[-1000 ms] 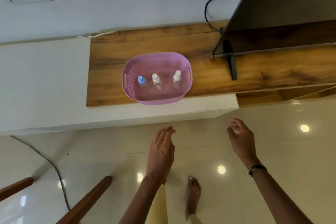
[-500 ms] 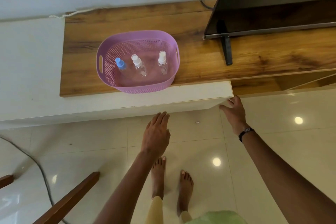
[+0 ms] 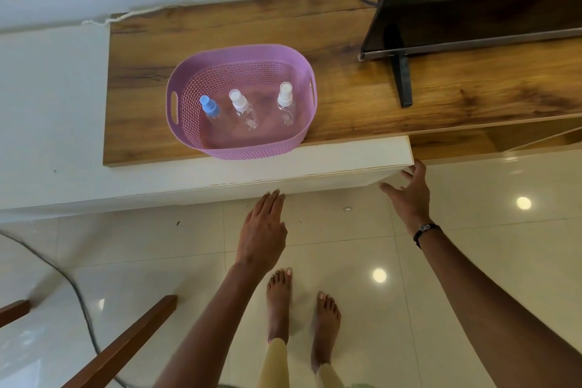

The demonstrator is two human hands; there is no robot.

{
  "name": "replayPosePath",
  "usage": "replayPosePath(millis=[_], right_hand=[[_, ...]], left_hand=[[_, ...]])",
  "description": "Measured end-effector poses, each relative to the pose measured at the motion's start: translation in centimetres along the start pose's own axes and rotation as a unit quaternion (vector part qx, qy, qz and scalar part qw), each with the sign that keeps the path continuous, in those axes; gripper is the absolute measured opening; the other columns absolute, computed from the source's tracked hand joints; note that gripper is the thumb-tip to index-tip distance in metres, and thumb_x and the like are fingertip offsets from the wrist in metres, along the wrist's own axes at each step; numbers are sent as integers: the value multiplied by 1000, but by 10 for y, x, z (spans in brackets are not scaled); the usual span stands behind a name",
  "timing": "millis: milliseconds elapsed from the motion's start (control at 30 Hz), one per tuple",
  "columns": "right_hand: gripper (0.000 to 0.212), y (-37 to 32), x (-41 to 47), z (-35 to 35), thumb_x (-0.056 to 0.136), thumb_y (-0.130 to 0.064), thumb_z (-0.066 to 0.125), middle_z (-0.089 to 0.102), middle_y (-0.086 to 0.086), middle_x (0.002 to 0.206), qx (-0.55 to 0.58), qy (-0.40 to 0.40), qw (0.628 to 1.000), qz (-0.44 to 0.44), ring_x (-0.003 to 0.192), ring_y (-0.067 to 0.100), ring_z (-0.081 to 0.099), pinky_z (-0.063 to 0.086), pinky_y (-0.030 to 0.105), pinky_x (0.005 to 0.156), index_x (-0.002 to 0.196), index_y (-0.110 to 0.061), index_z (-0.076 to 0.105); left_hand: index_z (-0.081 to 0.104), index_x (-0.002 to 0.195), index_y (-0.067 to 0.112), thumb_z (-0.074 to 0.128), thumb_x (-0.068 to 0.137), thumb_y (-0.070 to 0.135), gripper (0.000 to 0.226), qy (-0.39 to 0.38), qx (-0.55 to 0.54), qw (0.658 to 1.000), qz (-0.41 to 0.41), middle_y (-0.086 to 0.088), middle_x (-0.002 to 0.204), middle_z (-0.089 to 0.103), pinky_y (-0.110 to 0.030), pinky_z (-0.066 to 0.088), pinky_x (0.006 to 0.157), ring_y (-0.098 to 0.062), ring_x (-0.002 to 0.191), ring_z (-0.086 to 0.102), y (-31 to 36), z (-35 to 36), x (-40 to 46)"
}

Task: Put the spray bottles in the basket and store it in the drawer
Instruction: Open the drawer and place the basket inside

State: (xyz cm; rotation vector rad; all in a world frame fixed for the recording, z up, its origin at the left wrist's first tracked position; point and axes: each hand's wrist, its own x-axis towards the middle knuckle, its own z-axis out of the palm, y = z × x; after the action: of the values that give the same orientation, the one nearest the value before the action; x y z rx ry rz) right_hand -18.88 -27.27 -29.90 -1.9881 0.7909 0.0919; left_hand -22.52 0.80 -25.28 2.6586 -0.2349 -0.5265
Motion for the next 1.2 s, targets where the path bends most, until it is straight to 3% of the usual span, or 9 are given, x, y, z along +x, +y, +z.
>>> replayPosePath(millis=[133, 300, 433, 533, 600, 700, 967, 1200], right_hand=[[79, 3, 0, -4, 72, -5, 77, 46, 15, 138, -40, 1, 999, -25, 123, 28, 47, 46, 47, 96, 136, -7, 32], [72, 14, -6, -11, 71, -8, 78, 53, 14, 129, -84, -6, 995, -60, 113, 29, 54, 50, 43, 83, 130, -9, 37], [65, 13, -23, -13, 75, -8, 74, 51, 16, 130, -142, 17, 987, -76, 119, 33, 48, 49, 43, 87, 130, -6, 39], [62, -2, -57, -2, 78, -7, 67, 47, 14, 136, -271, 62, 936, -217, 125, 30, 42, 46, 45, 97, 133, -7, 39], [57, -17, -80, 19, 82, -8, 64, 48, 11, 138, -296, -11, 900, -319, 127, 24, 43, 40, 40, 104, 135, -8, 41], [54, -30, -99, 62, 83, -10, 65, 53, 10, 134, -323, -115, 856, -386, 124, 22, 48, 35, 34, 107, 133, -7, 46], [40, -49, -109, 91, 81, 6, 59, 63, 20, 118, -392, -172, 837, -341, 114, 34, 55, 48, 50, 94, 121, 1, 56], [35, -59, -127, 82, 90, 5, 39, 60, 16, 118, -429, -191, 819, -331, 110, 30, 54, 47, 38, 87, 123, 0, 51]], left_hand=[[19, 146, 11, 47, 94, 14, 60, 0, 3, 1000, -4, -6, 156, 20, -33, 19, 117, -19, 144, 15, 0, 1, -4], [18, 146, 10, 49, 93, 13, 62, -2, 15, 1000, -4, -7, 157, 17, -34, 20, 116, -20, 145, 13, -2, 4, -7], [17, 147, 9, 48, 92, 11, 63, 3, 29, 1000, 4, -8, 157, 15, -31, 16, 115, -20, 145, 10, -1, 8, -11], [17, 147, 8, 48, 92, 10, 63, 12, 33, 999, 7, -8, 157, 15, -28, 9, 112, -20, 145, 10, 0, 10, -13], [18, 146, 7, 50, 91, 10, 64, 19, 37, 999, -1, -9, 156, 16, -29, 7, 112, -22, 145, 11, -1, 11, -11], [11, 147, 9, 49, 93, 15, 67, 5, 53, 998, -22, -8, 158, 12, -32, 6, 116, -21, 146, 6, -5, 13, -8], [15, 148, 13, 49, 93, 18, 64, -17, 57, 997, -54, -4, 157, 17, -37, 12, 119, -19, 146, 9, -2, 12, -8], [9, 149, 16, 48, 93, 16, 68, -41, 64, 996, -53, 0, 159, 9, -37, 6, 119, -16, 146, 3, -3, 19, -31]])
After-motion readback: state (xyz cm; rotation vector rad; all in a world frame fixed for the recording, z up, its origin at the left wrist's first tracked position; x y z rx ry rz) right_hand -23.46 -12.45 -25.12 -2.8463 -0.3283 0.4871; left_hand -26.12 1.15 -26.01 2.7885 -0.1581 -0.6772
